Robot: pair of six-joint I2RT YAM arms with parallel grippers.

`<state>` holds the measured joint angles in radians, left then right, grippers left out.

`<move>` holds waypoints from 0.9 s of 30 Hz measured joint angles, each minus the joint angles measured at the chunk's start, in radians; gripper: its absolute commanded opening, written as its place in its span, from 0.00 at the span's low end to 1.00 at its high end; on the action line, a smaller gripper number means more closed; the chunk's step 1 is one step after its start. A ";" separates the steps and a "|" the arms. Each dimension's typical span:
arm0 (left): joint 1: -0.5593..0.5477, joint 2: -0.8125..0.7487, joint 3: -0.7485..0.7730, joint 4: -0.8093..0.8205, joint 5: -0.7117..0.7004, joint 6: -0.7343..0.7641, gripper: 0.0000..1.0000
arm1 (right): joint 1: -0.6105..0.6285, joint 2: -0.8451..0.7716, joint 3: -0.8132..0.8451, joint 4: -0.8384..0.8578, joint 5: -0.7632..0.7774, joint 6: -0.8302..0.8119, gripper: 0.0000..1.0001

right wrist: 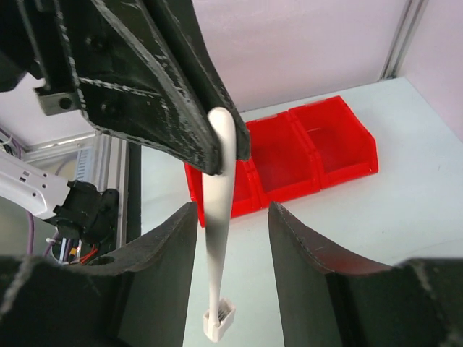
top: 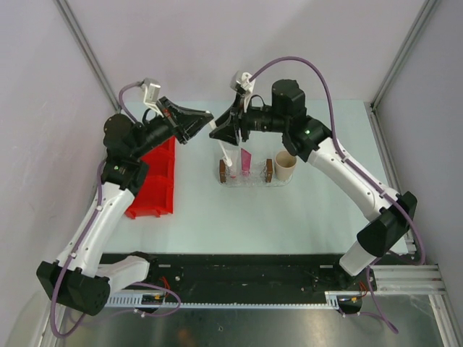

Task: Prepare toiletry sets of a toothbrush and toothpaste on the tray

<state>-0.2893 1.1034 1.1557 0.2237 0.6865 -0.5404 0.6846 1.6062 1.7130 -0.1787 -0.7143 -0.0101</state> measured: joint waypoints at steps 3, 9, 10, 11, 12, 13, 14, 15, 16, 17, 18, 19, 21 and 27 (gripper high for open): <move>-0.005 0.000 0.000 0.002 0.000 0.000 0.00 | 0.001 0.013 0.000 -0.010 0.003 -0.002 0.46; -0.007 0.000 -0.008 0.003 -0.003 0.007 0.00 | 0.008 0.027 0.000 -0.018 0.004 -0.008 0.28; -0.007 0.000 -0.008 0.003 -0.003 0.009 0.00 | 0.008 0.027 0.000 -0.019 0.004 -0.009 0.23; -0.007 0.000 -0.010 0.004 -0.005 0.012 0.00 | 0.009 0.027 0.000 -0.021 0.004 -0.013 0.19; -0.007 0.000 -0.012 0.004 -0.006 0.016 0.00 | 0.013 0.027 0.000 -0.026 0.006 -0.016 0.07; -0.007 0.000 -0.015 0.005 -0.007 0.018 0.00 | 0.015 0.027 0.000 -0.029 0.007 -0.021 0.01; -0.007 0.000 -0.017 0.006 -0.007 0.019 0.01 | 0.018 0.027 0.000 -0.035 0.017 -0.024 0.00; -0.007 -0.002 -0.019 0.006 -0.009 0.022 0.02 | 0.019 0.027 0.000 -0.040 0.022 -0.026 0.00; -0.007 -0.002 -0.021 0.006 -0.011 0.024 0.02 | 0.019 0.027 0.000 -0.043 0.026 -0.033 0.00; -0.007 -0.002 -0.023 0.006 -0.012 0.026 0.04 | 0.021 0.026 0.000 -0.048 0.034 -0.039 0.00; -0.007 -0.002 -0.023 0.004 -0.013 0.026 0.06 | 0.024 0.026 0.000 -0.050 0.044 -0.047 0.00; -0.007 -0.002 -0.023 0.002 -0.015 0.028 0.12 | 0.025 0.026 0.000 -0.052 0.055 -0.054 0.00; -0.006 -0.002 -0.023 0.000 -0.019 0.033 0.34 | 0.027 0.024 0.000 -0.056 0.074 -0.069 0.00; 0.015 -0.010 -0.022 0.004 -0.002 0.042 0.88 | 0.032 0.023 0.000 -0.114 0.175 -0.150 0.00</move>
<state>-0.2741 1.0931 1.1336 0.2276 0.6842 -0.4988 0.7170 1.6287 1.7134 -0.2928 -0.5396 -0.1600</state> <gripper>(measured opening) 0.719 0.111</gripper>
